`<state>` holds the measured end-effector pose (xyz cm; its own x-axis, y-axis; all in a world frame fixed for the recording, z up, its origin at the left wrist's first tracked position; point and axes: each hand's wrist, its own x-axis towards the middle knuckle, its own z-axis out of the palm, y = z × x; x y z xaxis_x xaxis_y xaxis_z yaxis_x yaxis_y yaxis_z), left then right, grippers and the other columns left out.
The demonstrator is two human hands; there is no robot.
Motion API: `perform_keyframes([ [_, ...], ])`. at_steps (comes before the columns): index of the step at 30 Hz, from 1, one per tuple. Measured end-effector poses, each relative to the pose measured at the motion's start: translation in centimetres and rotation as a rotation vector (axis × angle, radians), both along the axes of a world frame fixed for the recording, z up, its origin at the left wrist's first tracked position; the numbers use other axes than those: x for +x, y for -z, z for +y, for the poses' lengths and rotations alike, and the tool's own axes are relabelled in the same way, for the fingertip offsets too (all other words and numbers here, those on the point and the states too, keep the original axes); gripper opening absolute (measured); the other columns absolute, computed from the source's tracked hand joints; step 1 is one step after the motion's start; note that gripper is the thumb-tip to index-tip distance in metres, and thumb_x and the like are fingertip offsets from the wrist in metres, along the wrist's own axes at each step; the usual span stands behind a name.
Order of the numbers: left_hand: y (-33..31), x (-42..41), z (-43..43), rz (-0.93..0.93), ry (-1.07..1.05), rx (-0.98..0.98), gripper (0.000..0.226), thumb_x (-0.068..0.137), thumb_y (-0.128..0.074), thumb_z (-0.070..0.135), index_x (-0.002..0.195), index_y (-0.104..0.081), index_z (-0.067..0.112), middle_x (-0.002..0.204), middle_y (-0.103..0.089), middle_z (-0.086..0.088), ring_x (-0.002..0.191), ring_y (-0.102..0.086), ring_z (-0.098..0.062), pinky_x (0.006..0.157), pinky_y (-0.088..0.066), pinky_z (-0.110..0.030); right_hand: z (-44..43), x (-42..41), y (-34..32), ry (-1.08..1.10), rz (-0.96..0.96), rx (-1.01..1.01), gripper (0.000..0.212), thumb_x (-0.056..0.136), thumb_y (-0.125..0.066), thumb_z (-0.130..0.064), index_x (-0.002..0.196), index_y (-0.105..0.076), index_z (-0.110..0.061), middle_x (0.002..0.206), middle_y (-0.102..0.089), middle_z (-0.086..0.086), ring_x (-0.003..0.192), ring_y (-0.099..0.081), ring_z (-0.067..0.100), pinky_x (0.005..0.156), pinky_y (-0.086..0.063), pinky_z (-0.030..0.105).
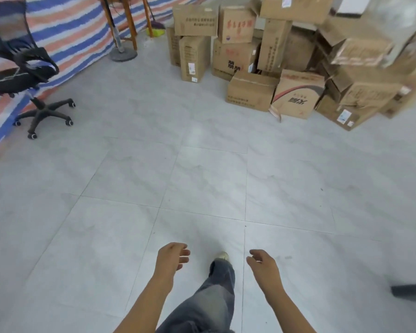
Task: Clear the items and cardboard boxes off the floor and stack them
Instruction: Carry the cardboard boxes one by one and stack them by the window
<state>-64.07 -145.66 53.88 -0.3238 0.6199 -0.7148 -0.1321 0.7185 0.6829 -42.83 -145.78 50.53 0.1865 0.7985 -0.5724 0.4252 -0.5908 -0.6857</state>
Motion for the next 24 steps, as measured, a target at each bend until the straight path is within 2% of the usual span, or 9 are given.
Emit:
perform_keyframes([
  [4,0.0,3.2,11.0,-0.055,0.021,0.014,0.012,0.091,-0.05,0.007,0.093,-0.061,0.002,0.081,-0.064,-0.011,0.069,-0.058,-0.021,0.064,-0.043,-0.026,8.3,4.0,-1.1,0.045,-0.073,-0.004,0.031,0.091,-0.051,-0.014,0.122,-0.055,-0.011,0.117,-0.056,0.005,0.097,-0.051,0.016,0.079,-0.037,0.024],
  [8,-1.4,7.8,20.0,-0.099,0.166,0.063,0.01,0.09,-0.051,0.007,0.084,-0.059,0.006,0.077,-0.063,-0.007,0.065,-0.056,-0.019,0.061,-0.04,-0.025,16.9,8.5,-3.8,0.154,-0.098,0.067,0.029,0.091,-0.051,-0.013,0.12,-0.056,-0.01,0.11,-0.055,0.004,0.097,-0.05,0.017,0.08,-0.036,0.025],
  [11,-2.2,10.9,24.6,-0.098,0.291,0.065,0.011,0.089,-0.052,0.008,0.081,-0.059,0.007,0.076,-0.063,-0.007,0.063,-0.056,-0.017,0.061,-0.04,-0.024,21.5,10.5,-4.8,0.252,-0.066,0.085,0.029,0.091,-0.051,-0.012,0.119,-0.056,-0.01,0.108,-0.056,0.004,0.097,-0.051,0.017,0.079,-0.036,0.026],
  [14,-1.8,12.9,27.5,-0.092,0.379,0.027,0.012,0.091,-0.052,0.011,0.082,-0.06,0.009,0.078,-0.065,-0.007,0.067,-0.058,-0.017,0.064,-0.043,-0.023,24.1,10.6,-3.7,0.254,-0.064,0.05,0.029,0.091,-0.051,-0.011,0.12,-0.056,-0.009,0.108,-0.057,0.004,0.096,-0.051,0.016,0.08,-0.036,0.025],
  [18,-0.5,13.8,32.4,-0.06,0.345,-0.053,0.011,0.092,-0.051,0.01,0.087,-0.059,0.005,0.081,-0.064,-0.01,0.067,-0.057,-0.018,0.059,-0.042,-0.023,28.9,11.1,-1.5,0.176,-0.052,-0.061,0.03,0.091,-0.051,-0.012,0.12,-0.056,-0.009,0.109,-0.058,0.005,0.092,-0.052,0.016,0.079,-0.037,0.023],
  [24,0.3,15.7,44.9,0.023,0.217,-0.016,0.011,0.092,-0.05,0.008,0.092,-0.06,0.002,0.084,-0.063,-0.012,0.068,-0.057,-0.02,0.058,-0.041,-0.024,44.3,16.3,-1.3,0.245,0.017,0.053,0.032,0.091,-0.05,-0.011,0.123,-0.055,-0.007,0.107,-0.056,0.005,0.092,-0.051,0.018,0.079,-0.038,0.026],
])
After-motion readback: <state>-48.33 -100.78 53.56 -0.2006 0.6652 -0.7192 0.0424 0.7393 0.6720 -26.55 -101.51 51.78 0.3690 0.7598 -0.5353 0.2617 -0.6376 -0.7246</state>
